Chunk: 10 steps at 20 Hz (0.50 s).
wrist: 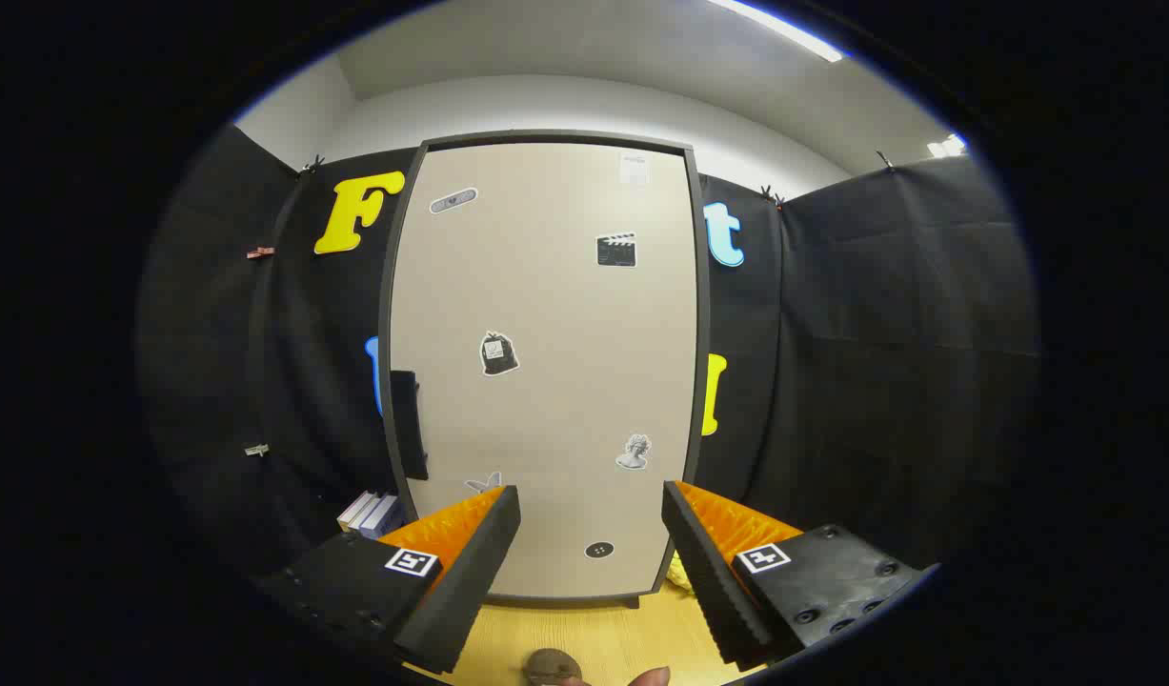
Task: Open the shoe cabinet door, grab the shoes and put them into the shoe cabinet, then close the shoe cabinet door.
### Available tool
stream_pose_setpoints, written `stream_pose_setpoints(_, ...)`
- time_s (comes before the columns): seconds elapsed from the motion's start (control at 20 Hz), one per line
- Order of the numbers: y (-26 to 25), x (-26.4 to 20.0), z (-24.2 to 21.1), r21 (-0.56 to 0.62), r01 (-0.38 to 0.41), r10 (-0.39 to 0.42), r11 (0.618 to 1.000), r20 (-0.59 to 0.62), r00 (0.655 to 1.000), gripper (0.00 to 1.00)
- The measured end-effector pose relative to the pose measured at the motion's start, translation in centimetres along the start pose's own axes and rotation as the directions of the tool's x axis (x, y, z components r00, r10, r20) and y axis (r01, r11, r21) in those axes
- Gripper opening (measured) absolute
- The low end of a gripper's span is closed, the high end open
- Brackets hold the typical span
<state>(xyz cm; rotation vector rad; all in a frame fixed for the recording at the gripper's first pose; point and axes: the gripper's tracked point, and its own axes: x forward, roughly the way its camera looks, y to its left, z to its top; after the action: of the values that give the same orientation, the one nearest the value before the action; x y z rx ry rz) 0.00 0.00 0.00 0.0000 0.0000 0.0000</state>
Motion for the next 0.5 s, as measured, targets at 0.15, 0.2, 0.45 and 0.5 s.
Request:
stream_pose_setpoints(0.15, 0.43, -0.24, -0.04, -0.01, -0.007, 0.007, 1.0, 0.005, 1.0, 0.98)
stream_pose_setpoints(0.2, 0.6, -0.22, -0.09, -0.015, -0.007, 0.007, 1.0, 0.007, 1.0, 0.98)
stream_pose_setpoints(0.45, 0.97, -0.22, 0.04, -0.024, -0.01, 0.01, 1.0, 0.009, 1.0, 0.98)
stream_pose_setpoints(0.5, 1.0, -0.18, 0.06, -0.025, -0.01, 0.01, 1.0, 0.01, 1.0, 0.98)
